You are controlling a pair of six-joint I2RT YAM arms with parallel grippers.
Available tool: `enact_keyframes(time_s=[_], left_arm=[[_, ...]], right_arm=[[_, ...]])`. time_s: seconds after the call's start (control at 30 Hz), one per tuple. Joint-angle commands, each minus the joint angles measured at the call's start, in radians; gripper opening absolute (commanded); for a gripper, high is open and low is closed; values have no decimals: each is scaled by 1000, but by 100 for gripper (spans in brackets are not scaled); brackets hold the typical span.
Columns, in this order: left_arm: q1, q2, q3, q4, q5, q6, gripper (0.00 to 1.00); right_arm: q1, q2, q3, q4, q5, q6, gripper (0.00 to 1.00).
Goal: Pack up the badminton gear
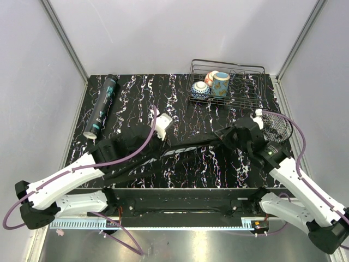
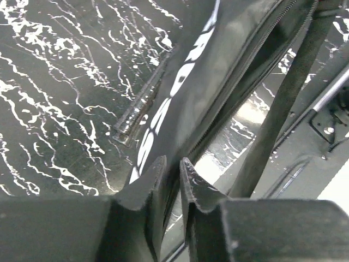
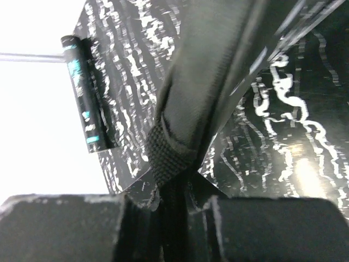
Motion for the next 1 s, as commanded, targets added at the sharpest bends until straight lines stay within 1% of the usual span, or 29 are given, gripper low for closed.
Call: enact_keyframes(time_s=[0.0, 0.03, 0.13, 0.17, 0.27, 0.3, 0.33, 0.37, 0.43, 0.47, 0.5, 0.53, 0.57, 0.6, 0.67, 0.77, 0.83, 0.9, 0.93, 0.97], left_arm=[[6, -48, 11, 73, 90, 26, 27], [8, -56, 6, 71, 107, 26, 38], [9, -97, 3, 60, 139, 38, 53], [11, -122, 3, 54, 141, 42, 59], [11, -165, 20, 39, 106, 31, 65], [12, -174, 28, 24, 90, 29, 66], [12, -180, 40, 16, 60, 25, 67], [12, -191, 46, 10, 41, 19, 67], [12, -198, 48, -6, -11, 23, 71], [12, -203, 48, -13, -35, 29, 77], [12, -205, 48, -30, -60, 32, 80], [12, -206, 51, -35, -112, 31, 81], [12, -209, 51, -39, -134, 34, 83], [12, -209, 48, -33, -144, 41, 85], [12, -200, 37, -12, -178, 66, 90], [12, -139, 31, -4, -293, 94, 89], [15, -104, 11, 5, -371, 111, 85], [38, -85, 14, 1, -359, 108, 75], [52, -85, 11, 8, -323, 100, 71], [71, -90, 3, 20, -297, 89, 63]], right_arm=[[139, 46, 186, 22, 76, -12, 0], [189, 82, 212, 22, 99, -21, 0], [241, 155, 300, 50, 101, -81, 0], [257, 180, 318, 85, 94, -103, 0], [265, 290, 416, 117, 40, -216, 0], [266, 321, 473, 120, 37, -271, 0], [265, 379, 499, 120, 37, -296, 0], [263, 404, 524, 119, 38, -339, 0], [265, 480, 608, 122, 25, -385, 0], [265, 507, 642, 111, 18, -431, 0], [263, 558, 695, 110, 14, -451, 0], [263, 585, 722, 108, -1, -475, 0], [263, 609, 746, 98, -9, -510, 0], [263, 655, 794, 93, -20, -521, 0], [263, 692, 834, 85, -48, -543, 0], [265, 746, 894, 90, -103, -577, 0], [263, 772, 918, 97, -144, -603, 0], [258, 794, 938, 104, -179, -658, 0], [255, 798, 943, 107, -216, -678, 0], [239, 804, 946, 114, -235, -708, 0]])
